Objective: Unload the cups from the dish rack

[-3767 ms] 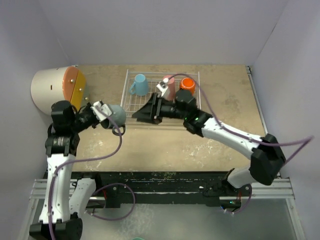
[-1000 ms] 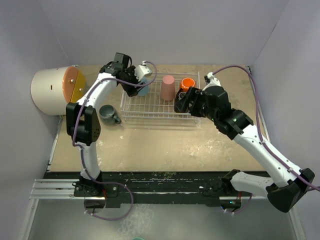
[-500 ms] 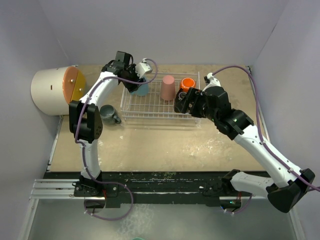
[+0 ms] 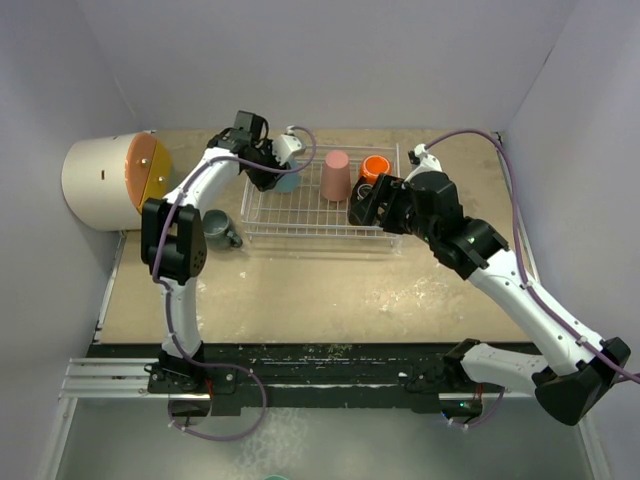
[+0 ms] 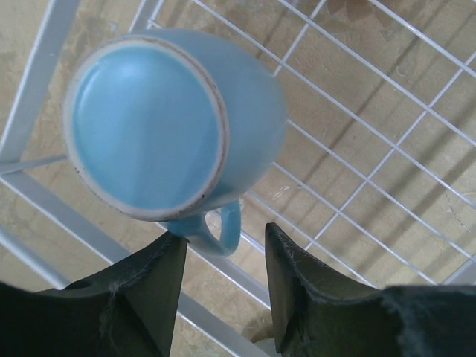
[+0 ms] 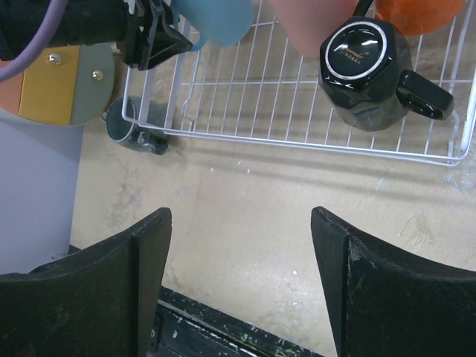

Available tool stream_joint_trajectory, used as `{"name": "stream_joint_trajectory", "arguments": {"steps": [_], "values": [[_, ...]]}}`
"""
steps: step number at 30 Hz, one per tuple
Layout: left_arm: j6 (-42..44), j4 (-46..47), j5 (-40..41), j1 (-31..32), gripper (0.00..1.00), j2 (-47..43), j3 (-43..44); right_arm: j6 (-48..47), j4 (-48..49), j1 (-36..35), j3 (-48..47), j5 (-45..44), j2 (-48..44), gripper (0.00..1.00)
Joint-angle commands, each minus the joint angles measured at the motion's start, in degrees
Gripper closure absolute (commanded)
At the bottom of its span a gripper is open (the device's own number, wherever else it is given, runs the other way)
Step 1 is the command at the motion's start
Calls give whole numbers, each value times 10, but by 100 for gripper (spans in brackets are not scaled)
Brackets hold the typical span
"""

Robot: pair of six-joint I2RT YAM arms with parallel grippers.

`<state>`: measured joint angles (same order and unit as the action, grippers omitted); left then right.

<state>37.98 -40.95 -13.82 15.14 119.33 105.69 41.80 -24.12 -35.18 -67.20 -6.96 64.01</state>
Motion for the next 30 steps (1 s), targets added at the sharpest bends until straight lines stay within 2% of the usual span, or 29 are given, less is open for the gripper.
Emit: {"name": "stream_joint_trajectory", "arguments": {"steps": [1, 3, 4, 11, 17, 18, 20, 21, 27, 30], "values": [[-22, 23, -23, 0, 55, 4, -17, -11, 14, 3, -27, -9, -5, 23], [-26, 37, -16, 0, 65, 4, -26, -10, 17, 4, -26, -6, -3, 23], [-28, 44, -15, 0, 66, 4, -28, -9, 20, 3, -25, -4, -3, 23], [-40, 56, -25, 0, 60, 16, -35, -6, 31, 4, -17, 1, -4, 24], [-48, 80, -10, 0, 65, 14, -56, -7, 35, 4, -14, 3, -5, 24], [-50, 84, -10, 0, 70, 12, -60, -7, 36, 4, -14, 3, -5, 24], [-53, 85, -9, 0, 93, 7, -62, -10, 40, 3, -13, 5, -5, 25], [-57, 81, -9, 0, 100, 3, -60, -14, 42, 4, -12, 3, -5, 25], [-80, 68, -51, 0, 100, -72, -86, -58, 78, 4, 4, 3, -1, 24], [-104, 57, -73, -3, 100, -114, -88, -115, 123, 4, 16, -27, 3, 21]]}}
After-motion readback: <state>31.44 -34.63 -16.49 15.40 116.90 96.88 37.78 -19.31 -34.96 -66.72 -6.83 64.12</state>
